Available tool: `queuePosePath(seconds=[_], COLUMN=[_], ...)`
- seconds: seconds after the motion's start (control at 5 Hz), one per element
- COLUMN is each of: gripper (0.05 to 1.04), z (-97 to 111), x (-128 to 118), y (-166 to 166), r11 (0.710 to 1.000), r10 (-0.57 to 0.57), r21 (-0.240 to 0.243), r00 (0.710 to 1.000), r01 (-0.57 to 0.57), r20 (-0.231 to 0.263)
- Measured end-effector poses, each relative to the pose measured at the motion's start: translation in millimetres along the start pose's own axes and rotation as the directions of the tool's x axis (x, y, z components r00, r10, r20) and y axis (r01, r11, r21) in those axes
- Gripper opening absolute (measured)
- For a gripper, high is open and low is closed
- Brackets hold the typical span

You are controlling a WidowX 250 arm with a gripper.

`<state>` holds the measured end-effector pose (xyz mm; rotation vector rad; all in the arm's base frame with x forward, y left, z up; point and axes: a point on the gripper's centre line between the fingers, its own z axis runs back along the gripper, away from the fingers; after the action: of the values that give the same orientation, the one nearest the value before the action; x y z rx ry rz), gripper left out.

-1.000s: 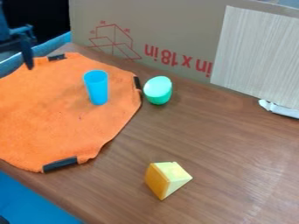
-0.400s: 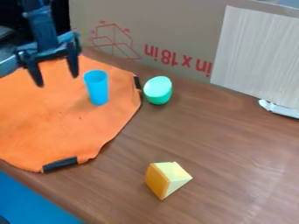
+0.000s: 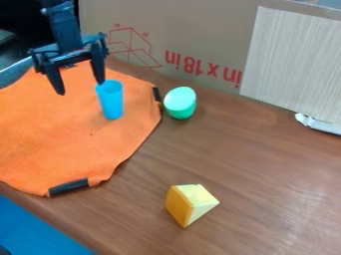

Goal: Take the blue figure from the top edge of the cloth to the table

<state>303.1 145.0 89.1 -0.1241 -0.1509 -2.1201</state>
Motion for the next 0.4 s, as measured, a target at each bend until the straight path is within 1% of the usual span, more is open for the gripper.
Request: queuePosePath(seconds=[0.2, 0.4], gripper=[1.001, 1.001], z=[-3, -14], x=[-8, -17], y=[4, 7], r11=[1.000, 0.999], r10=[0.015, 0.039], r21=[-0.011, -0.035], r00=[1.000, 0.999], r01=[-0.015, -0.040], r20=[-0.028, -0.026])
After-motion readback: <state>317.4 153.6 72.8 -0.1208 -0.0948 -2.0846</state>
